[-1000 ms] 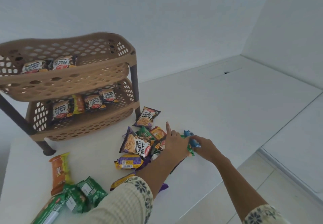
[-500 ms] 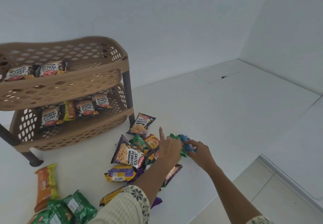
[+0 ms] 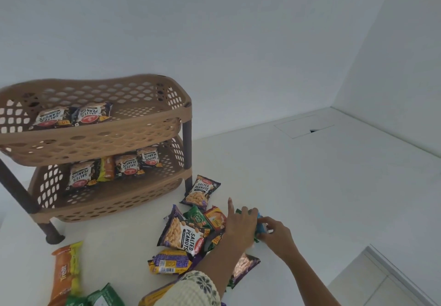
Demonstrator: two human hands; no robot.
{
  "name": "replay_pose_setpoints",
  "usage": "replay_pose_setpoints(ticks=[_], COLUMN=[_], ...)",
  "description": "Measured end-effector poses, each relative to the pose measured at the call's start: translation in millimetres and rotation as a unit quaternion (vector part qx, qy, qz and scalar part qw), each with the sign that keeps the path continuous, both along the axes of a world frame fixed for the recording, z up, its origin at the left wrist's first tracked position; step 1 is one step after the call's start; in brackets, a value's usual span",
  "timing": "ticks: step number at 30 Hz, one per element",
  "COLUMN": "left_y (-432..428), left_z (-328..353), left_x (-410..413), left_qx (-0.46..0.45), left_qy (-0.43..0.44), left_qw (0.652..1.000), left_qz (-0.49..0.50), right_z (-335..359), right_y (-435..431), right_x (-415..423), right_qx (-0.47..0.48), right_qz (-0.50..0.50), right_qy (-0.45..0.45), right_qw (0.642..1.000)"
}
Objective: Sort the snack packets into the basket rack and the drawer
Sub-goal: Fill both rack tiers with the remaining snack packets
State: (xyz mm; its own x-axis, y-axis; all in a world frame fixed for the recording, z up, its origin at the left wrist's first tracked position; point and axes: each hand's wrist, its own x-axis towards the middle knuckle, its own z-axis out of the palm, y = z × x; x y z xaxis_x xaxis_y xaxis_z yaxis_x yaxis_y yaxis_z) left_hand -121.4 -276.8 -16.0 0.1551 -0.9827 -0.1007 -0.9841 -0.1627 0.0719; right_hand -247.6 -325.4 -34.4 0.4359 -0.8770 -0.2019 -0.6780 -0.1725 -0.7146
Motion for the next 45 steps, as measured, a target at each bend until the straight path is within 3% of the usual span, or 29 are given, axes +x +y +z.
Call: replay_pose_setpoints(ticks=[6, 13, 21, 26, 30, 35, 41, 45], left_y=[0.8, 6.9, 49.3, 76.3, 92.1, 98.8, 90.0, 73.5], left_z=[18.8, 89.2, 194.1, 246.1, 266.9, 270.0, 259.2, 251.0], left_x=[8.3, 49.7, 131.6, 187.3, 233.1, 286.3, 339.1, 363.7], left_qx=[-0.078, -0.22, -0.362, -0.375, -0.355, -0.31, -0.229, -0.149], left_qy=[0.002, -0.003, -0.084, -0.136, -0.162, -0.158, -0.118, -0.11], left_qw=[0.997, 0.976, 0.925, 0.907, 0.903, 0.91, 0.932, 0.954], left_qz=[-0.019, 0.013, 0.085, 0.136, 0.181, 0.227, 0.253, 0.236], right_z=[11.2, 86.2, 190.5, 238.3, 261.5, 274.5, 273.8, 272.1], right_y=[1.5, 4.5, 28.5, 45.1, 48.0, 36.3, 10.4, -5.7], right_x=[2.6, 44.5, 137.1, 205.7, 252.9, 302.6, 342.0, 370.3], right_qx=[-0.021, -0.093, -0.155, -0.184, -0.196, -0.238, -0.253, -0.266], right_qz=[-0.04, -0.056, 0.036, 0.088, 0.141, 0.193, 0.212, 0.246], right_qy=[-0.068, -0.213, -0.357, -0.404, -0.381, -0.289, -0.211, -0.106], right_qw=[0.997, 0.971, 0.92, 0.892, 0.893, 0.907, 0.92, 0.926])
